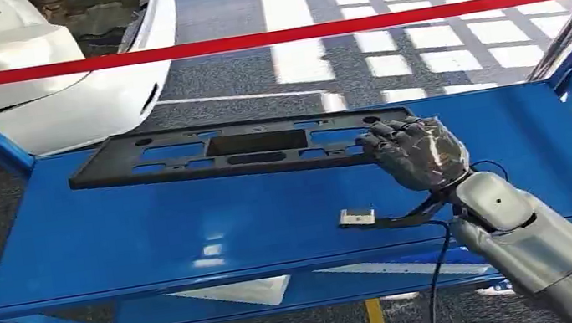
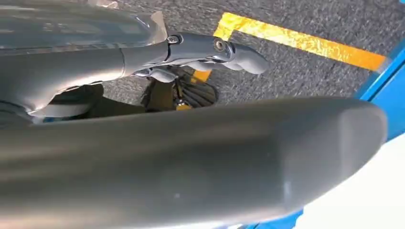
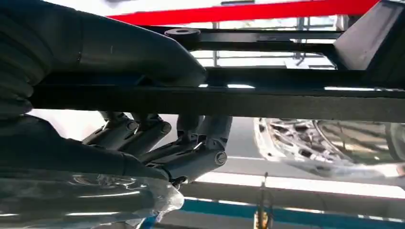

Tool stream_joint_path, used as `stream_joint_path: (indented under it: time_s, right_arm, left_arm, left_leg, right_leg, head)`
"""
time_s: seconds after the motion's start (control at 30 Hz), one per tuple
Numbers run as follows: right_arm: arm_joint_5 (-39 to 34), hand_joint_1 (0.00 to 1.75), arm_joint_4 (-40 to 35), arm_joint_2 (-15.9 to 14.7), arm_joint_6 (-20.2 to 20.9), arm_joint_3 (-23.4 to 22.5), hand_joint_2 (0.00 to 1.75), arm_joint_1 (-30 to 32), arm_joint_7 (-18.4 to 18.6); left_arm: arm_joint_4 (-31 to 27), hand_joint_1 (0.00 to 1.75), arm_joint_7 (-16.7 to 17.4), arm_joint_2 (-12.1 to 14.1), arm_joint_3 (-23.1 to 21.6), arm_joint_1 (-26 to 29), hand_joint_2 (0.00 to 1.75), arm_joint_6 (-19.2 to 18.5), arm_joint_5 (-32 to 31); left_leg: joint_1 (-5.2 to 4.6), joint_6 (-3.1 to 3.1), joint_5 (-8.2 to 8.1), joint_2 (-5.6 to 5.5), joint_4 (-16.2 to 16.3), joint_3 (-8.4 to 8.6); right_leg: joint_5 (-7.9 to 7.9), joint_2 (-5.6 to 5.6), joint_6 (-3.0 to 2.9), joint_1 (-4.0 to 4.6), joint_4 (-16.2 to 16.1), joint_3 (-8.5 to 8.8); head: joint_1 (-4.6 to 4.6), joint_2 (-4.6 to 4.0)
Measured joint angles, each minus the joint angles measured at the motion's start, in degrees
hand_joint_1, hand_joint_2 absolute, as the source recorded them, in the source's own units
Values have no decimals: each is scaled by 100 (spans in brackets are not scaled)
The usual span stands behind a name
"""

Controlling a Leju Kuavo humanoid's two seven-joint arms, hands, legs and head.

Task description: Take the parts from the cabinet and place them on the table.

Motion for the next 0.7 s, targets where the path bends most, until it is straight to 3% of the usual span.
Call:
stream_joint_path:
  time_s: [0.17,0.47,0.7]
  right_arm:
    - [179,175,-489,-111,-81,116,175,152,168]
    - [1261,175,-1400,-131,-315,153,175,1142,1132]
    - [1517,175,-2024,-127,-505,92,175,2235,1797]
  left_arm:
    - [0,0,-28,0,39,13,0,35,0]
    - [0,0,-149,0,212,86,0,212,0]
    - [0,0,-227,0,393,188,0,324,-2]
  left_leg:
    - [0,0,0,0,0,-1]
    - [2,1,-2,0,-2,-4]
    - [1,0,-7,-1,-3,-9]
  right_leg:
    - [0,0,1,0,0,0]
    - [-5,-2,3,1,-1,-2]
    - [-6,-4,5,0,-1,-4]
  head:
    - [2,0]
    - [0,0]
    - [0,0]
